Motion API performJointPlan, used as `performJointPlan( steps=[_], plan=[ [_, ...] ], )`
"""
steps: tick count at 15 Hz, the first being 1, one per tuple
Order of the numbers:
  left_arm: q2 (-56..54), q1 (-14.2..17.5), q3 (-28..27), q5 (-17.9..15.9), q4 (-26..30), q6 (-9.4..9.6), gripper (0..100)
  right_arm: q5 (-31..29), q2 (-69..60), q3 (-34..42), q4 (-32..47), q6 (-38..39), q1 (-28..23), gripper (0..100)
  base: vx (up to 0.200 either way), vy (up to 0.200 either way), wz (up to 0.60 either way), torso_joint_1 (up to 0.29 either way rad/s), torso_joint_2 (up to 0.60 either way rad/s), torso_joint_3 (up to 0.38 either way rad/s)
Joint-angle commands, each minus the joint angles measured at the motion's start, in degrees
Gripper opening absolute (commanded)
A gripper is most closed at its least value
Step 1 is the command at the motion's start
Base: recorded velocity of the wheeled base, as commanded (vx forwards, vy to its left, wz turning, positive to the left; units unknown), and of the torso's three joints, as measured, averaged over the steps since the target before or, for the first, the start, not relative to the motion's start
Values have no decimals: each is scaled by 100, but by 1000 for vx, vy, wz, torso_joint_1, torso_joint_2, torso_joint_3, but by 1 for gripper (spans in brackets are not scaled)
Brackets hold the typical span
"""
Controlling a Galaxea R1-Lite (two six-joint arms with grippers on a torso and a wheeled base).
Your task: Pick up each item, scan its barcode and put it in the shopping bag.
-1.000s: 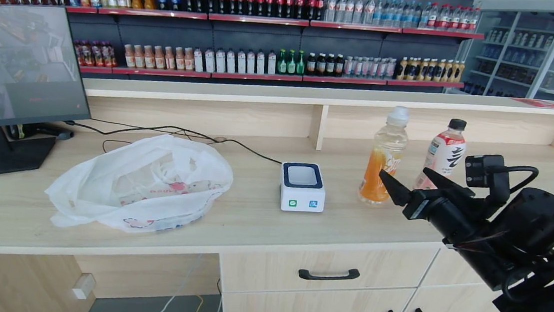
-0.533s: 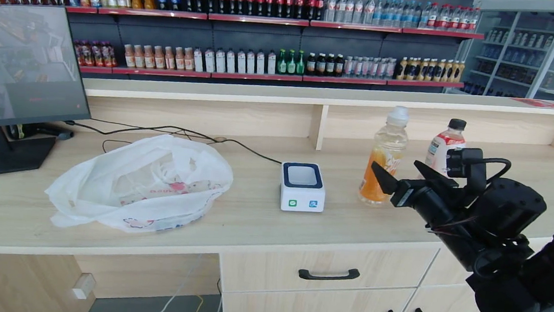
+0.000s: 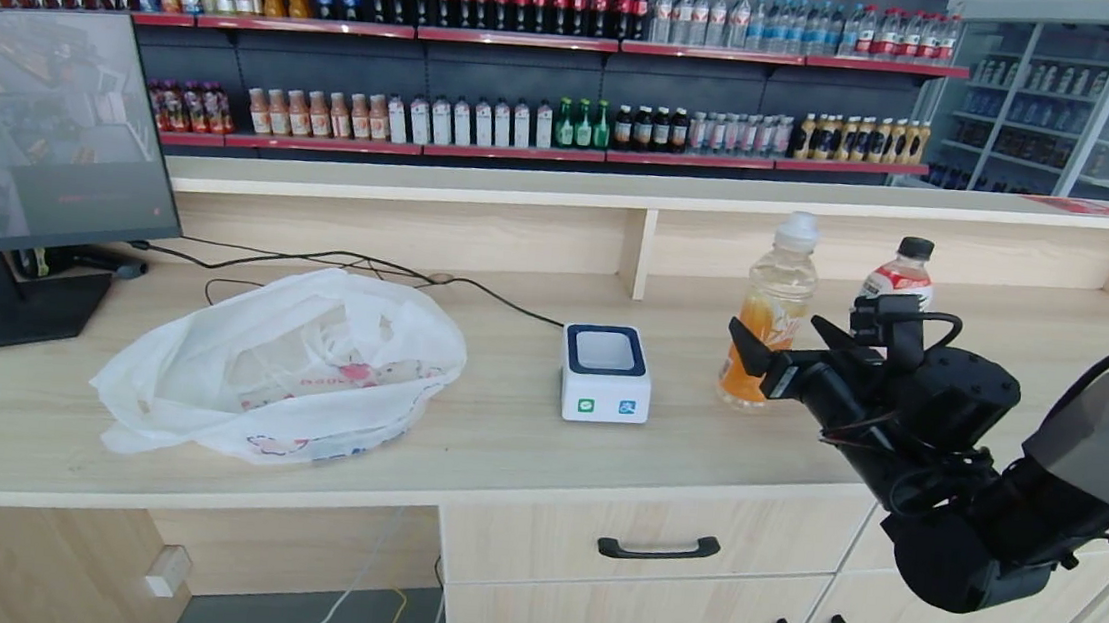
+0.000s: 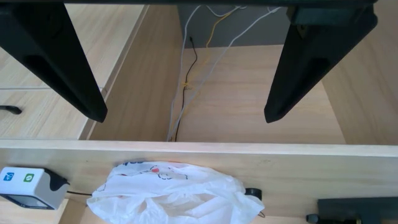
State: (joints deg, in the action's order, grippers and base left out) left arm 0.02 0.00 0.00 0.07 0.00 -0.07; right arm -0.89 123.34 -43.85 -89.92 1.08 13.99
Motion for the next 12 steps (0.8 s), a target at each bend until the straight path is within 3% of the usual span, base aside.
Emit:
performJointPlan(
  steps=[1,12],
  plan=[
    [-2,0,0,1,0,-1,100,1,137,-106,-8,15,-20,100,0,0,0,0,0,0],
    [-2,0,0,1,0,-1,100,-60,709,-862,-8,129,-151,100,0,0,0,0,0,0]
  ],
)
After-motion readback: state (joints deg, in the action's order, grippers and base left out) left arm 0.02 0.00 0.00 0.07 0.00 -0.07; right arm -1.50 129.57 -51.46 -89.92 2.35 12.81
